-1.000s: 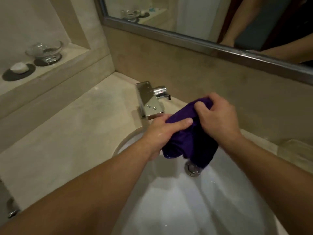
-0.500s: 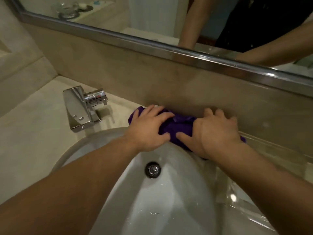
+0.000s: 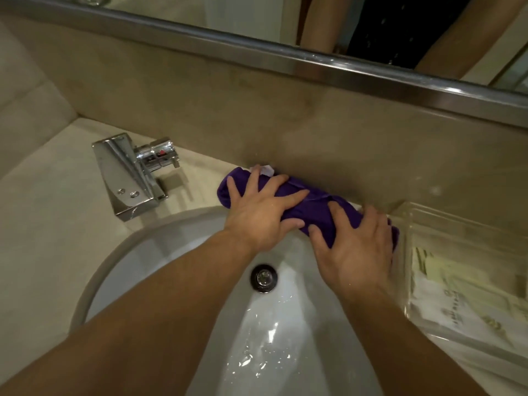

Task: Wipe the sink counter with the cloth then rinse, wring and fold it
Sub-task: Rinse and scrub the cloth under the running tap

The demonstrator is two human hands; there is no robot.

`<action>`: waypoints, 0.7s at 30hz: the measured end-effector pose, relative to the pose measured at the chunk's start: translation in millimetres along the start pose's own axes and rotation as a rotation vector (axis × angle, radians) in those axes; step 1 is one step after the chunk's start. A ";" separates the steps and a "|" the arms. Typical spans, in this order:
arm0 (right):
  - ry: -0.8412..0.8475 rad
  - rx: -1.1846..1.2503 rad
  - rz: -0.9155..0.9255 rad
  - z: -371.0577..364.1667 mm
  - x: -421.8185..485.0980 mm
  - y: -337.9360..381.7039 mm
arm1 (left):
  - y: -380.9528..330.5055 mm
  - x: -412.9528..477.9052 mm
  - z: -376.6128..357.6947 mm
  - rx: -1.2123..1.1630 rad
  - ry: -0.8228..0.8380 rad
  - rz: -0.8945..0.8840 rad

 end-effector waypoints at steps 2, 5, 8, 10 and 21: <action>-0.028 0.045 -0.064 -10.0 -5.1 5.2 | 3.5 -0.3 -1.7 -0.048 0.029 0.003; -0.064 0.022 -0.116 -16.8 -10.2 15.2 | 10.7 -1.0 -2.1 -0.063 0.043 -0.023; -0.174 0.028 -0.167 -20.3 -13.6 23.9 | 16.6 -4.4 -3.5 -0.066 0.025 -0.042; -0.211 0.044 -0.159 -23.5 -9.6 36.8 | 26.5 -8.2 -3.0 -0.071 -0.010 -0.031; -0.252 0.076 0.223 -47.8 18.8 107.2 | 96.6 -45.6 -2.4 -0.087 -0.199 0.214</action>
Point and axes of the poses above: each hand's wrist, its own x-axis towards the middle knuckle, its own z-axis out of the back of the hand, y = z × x, the point moved 3 cm from there along x, towards the middle knuckle, and after that the axes turned 2 degrees about x, right-handed, at the moved point
